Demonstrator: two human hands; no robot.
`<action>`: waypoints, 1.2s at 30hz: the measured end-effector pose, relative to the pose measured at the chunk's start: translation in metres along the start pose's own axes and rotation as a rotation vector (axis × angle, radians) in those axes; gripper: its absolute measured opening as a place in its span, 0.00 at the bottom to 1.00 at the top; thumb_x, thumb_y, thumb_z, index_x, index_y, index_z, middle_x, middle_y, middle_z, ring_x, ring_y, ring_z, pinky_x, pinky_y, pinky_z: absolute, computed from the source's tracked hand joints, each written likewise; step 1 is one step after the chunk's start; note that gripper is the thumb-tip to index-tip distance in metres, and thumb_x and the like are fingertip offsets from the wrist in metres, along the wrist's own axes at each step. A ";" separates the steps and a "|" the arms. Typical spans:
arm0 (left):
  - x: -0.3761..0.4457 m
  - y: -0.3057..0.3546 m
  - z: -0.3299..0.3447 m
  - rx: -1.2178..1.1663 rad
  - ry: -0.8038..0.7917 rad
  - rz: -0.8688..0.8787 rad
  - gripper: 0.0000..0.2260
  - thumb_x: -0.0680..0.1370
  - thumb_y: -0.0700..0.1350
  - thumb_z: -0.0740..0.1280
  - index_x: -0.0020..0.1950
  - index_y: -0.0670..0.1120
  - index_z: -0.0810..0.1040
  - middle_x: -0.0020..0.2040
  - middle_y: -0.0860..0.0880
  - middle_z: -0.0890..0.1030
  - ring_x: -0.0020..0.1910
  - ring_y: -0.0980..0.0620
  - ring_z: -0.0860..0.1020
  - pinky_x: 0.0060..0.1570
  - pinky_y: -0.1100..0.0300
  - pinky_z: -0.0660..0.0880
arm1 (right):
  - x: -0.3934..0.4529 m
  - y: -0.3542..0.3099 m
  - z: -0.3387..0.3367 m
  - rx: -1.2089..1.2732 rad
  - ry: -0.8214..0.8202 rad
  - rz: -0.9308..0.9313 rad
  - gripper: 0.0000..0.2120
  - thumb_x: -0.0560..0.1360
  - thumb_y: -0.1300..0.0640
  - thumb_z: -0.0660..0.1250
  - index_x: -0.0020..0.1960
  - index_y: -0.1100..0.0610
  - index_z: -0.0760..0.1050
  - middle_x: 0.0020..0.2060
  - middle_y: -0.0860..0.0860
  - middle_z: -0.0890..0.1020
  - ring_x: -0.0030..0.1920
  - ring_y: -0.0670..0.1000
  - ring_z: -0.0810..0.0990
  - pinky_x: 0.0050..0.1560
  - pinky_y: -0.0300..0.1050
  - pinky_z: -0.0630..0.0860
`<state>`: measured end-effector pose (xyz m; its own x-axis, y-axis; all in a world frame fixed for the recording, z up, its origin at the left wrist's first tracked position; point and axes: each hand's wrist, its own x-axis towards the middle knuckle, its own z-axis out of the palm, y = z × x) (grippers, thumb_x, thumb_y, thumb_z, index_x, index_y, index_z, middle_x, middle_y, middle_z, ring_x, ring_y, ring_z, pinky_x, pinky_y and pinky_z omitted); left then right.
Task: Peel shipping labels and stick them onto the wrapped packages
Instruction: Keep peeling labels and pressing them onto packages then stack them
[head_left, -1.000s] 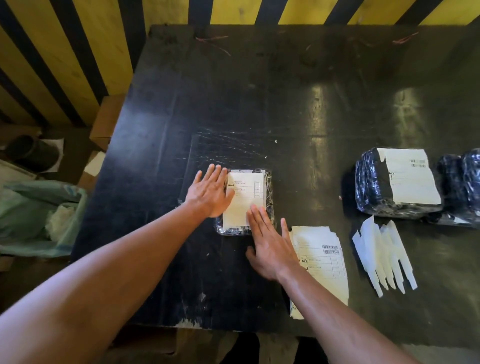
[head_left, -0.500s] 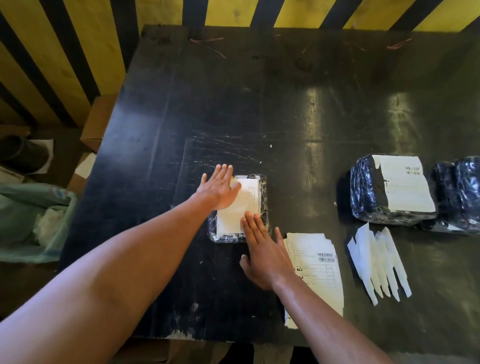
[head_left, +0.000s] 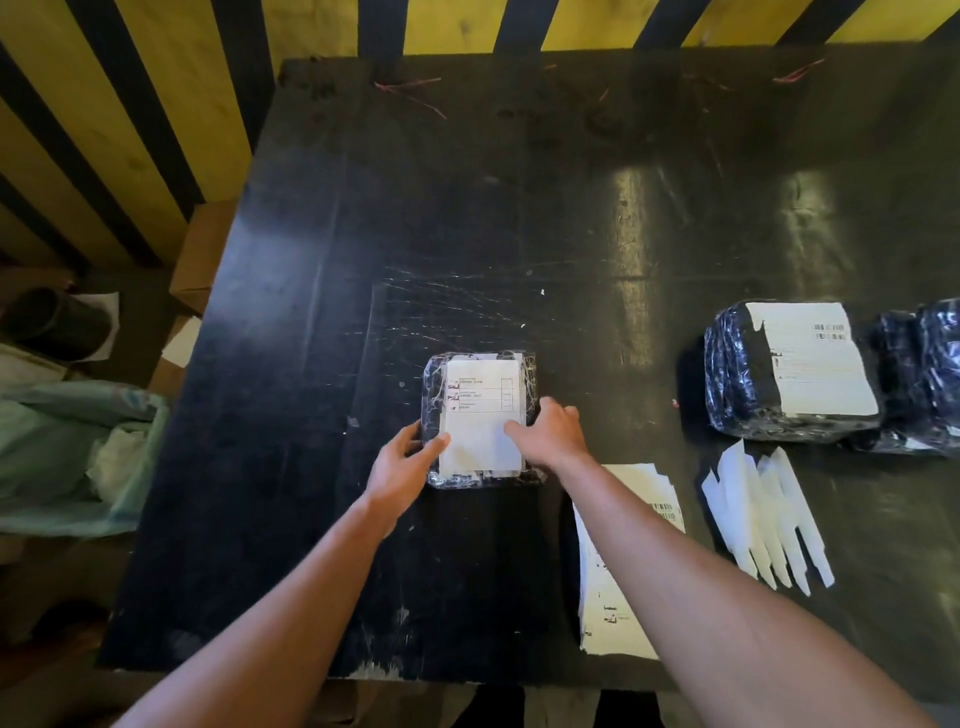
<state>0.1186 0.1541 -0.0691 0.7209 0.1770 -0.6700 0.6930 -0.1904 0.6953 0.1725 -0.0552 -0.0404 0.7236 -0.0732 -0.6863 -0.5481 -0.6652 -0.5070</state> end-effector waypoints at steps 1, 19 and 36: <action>0.000 0.002 0.001 0.018 0.017 0.001 0.18 0.81 0.53 0.73 0.70 0.55 0.75 0.59 0.49 0.85 0.56 0.49 0.85 0.62 0.47 0.82 | 0.003 -0.004 0.000 -0.009 0.009 -0.003 0.30 0.77 0.46 0.72 0.73 0.59 0.68 0.72 0.59 0.72 0.68 0.60 0.75 0.59 0.50 0.75; -0.076 0.129 0.105 0.053 -0.005 0.256 0.14 0.82 0.55 0.71 0.66 0.53 0.76 0.51 0.52 0.88 0.50 0.51 0.87 0.56 0.46 0.84 | -0.080 0.036 -0.162 0.342 0.338 -0.258 0.34 0.78 0.54 0.76 0.79 0.59 0.68 0.75 0.54 0.75 0.75 0.55 0.72 0.71 0.43 0.68; -0.089 0.195 0.330 0.126 -0.214 0.263 0.20 0.85 0.46 0.67 0.77 0.52 0.70 0.71 0.49 0.78 0.62 0.52 0.79 0.47 0.59 0.81 | -0.047 0.173 -0.326 0.339 0.446 -0.083 0.29 0.80 0.62 0.71 0.79 0.57 0.68 0.75 0.55 0.75 0.74 0.59 0.73 0.73 0.54 0.71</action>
<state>0.1877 -0.2172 0.0406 0.8481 -0.0975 -0.5208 0.4682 -0.3221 0.8228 0.1804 -0.4090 0.0737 0.8371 -0.3860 -0.3875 -0.5323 -0.4122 -0.7394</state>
